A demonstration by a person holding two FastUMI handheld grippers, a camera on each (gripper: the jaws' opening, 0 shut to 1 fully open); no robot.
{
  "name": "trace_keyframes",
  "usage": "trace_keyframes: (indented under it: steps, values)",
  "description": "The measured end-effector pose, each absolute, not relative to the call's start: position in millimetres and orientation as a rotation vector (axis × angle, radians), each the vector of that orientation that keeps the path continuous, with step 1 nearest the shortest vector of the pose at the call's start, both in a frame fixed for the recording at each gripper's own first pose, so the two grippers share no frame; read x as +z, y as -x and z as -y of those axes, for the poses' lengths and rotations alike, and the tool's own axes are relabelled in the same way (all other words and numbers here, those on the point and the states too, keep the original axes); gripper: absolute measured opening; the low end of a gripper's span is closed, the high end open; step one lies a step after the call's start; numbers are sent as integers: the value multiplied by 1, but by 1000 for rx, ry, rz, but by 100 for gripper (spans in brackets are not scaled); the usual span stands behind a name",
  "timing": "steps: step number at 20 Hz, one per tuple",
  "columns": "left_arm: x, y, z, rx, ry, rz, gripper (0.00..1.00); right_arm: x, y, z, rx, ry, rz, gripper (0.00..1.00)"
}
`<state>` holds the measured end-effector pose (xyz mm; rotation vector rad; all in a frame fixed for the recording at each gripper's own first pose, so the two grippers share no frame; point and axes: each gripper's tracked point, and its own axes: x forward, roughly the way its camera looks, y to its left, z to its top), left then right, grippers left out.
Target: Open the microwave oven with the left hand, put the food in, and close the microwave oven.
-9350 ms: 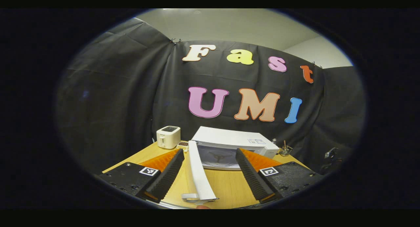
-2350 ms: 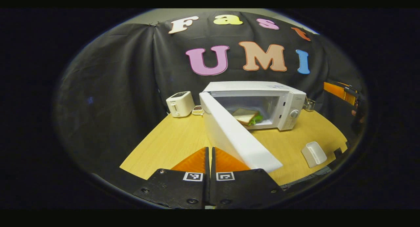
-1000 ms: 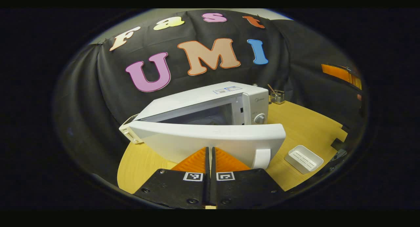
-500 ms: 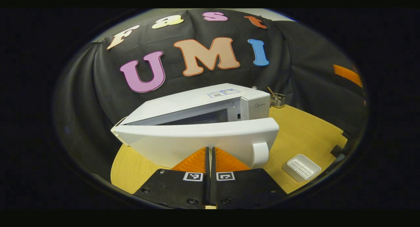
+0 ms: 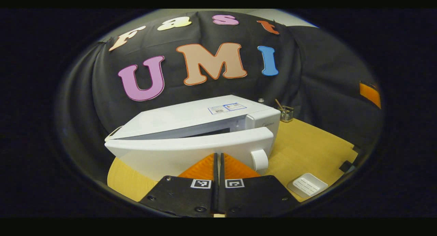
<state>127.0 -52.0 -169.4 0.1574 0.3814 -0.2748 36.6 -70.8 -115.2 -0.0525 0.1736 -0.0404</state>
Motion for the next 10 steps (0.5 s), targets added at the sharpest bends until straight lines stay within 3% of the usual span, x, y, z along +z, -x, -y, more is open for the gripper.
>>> trace_keyframes:
  steps: [10]
  values:
    - [-163, -152, 51, -257, -117, -357, 1, -107, -40, 78, -57, 33, -153, 97]
